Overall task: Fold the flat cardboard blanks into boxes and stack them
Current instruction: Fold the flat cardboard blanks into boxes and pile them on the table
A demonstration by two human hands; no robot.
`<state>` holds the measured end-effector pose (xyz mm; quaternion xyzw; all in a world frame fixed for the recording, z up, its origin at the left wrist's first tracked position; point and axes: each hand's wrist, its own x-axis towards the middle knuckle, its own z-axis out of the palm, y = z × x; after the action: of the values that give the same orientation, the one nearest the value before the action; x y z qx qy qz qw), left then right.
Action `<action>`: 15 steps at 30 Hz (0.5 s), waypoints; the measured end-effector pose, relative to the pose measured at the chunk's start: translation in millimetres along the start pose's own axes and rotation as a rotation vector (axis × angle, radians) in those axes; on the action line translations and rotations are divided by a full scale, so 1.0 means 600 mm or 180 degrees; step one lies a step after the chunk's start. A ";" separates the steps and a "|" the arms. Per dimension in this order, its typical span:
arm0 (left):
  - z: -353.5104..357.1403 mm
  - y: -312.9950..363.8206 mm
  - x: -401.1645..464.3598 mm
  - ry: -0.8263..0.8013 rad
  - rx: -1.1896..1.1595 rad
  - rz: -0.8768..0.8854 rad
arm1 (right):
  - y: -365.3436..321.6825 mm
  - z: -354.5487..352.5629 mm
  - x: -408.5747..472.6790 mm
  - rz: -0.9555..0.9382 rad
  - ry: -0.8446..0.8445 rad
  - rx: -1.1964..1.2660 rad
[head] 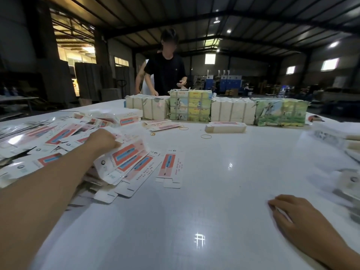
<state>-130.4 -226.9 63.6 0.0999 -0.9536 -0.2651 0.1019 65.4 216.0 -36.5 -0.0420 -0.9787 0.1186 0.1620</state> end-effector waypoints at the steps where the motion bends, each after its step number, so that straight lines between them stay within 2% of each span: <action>1: 0.000 0.025 -0.015 -0.0156 -0.0246 0.0162 | -0.001 -0.001 0.000 -0.0003 -0.0014 -0.0005; 4: 0.026 0.106 -0.084 -0.1023 -0.1214 0.0530 | -0.006 -0.002 0.001 -0.0041 -0.0075 -0.0080; 7: 0.091 0.176 -0.166 -0.1899 -0.1524 0.0883 | -0.001 0.000 0.006 0.0065 -0.0133 0.0226; 9: 0.134 0.214 -0.219 -0.2365 -0.1513 0.1106 | 0.000 -0.015 0.006 0.0581 0.0114 0.1457; 12: 0.175 0.245 -0.271 -0.2806 -0.1377 0.1375 | 0.003 -0.051 0.002 0.1854 0.0594 0.4232; 13: 0.182 0.248 -0.281 -0.2875 -0.1298 0.1450 | 0.007 -0.058 -0.001 0.2120 0.0572 0.4663; 15: 0.192 0.248 -0.292 -0.2900 -0.1224 0.1480 | 0.011 -0.061 -0.005 0.2064 0.0425 0.4754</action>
<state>-11.4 -3.4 20.5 -0.2589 -0.8325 -0.4216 -0.2491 80.6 230.2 -5.4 -0.2110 -0.5692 0.7778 0.1630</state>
